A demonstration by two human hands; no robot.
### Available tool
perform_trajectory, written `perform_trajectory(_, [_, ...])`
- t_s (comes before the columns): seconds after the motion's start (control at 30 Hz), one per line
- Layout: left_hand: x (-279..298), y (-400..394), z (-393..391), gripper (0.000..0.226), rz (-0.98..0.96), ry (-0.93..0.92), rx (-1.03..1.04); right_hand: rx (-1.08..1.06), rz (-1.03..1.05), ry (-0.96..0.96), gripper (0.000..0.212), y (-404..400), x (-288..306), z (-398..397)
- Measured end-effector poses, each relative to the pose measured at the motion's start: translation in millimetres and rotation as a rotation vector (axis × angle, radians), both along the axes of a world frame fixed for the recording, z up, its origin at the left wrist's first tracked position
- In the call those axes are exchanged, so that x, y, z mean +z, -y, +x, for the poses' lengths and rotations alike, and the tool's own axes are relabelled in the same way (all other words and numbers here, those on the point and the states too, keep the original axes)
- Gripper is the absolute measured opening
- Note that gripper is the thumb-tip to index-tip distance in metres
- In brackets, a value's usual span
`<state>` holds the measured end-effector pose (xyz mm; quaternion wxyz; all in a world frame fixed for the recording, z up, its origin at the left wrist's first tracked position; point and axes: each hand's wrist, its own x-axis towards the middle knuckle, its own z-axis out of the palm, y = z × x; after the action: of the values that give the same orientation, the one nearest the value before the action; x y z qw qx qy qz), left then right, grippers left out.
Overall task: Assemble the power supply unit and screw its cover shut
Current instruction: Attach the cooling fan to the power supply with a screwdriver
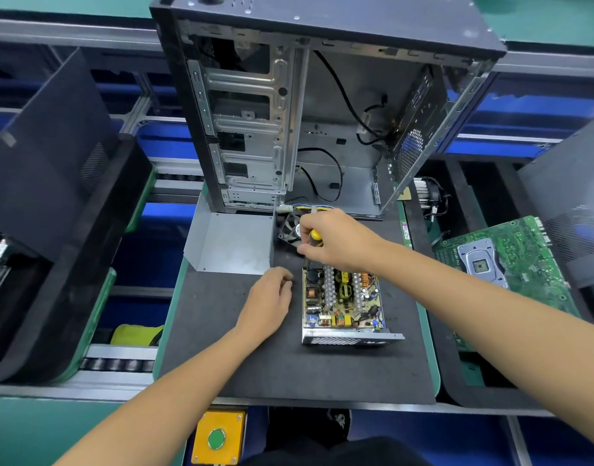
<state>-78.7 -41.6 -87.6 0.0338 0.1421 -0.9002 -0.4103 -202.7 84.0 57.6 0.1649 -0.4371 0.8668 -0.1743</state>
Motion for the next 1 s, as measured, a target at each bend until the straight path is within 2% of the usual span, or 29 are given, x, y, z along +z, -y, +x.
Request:
perform_trajectory(0.47, [-4,-11,-27,0.003,0.088,-0.064,0.074,-0.032,-0.003,0.047,0.020,2,-10,-4])
perform_trajectory(1.0, [-9,-16,-25,0.011,0.217,-0.107,0.118,0.002,0.028,0.007,0.020,5,-14,-5])
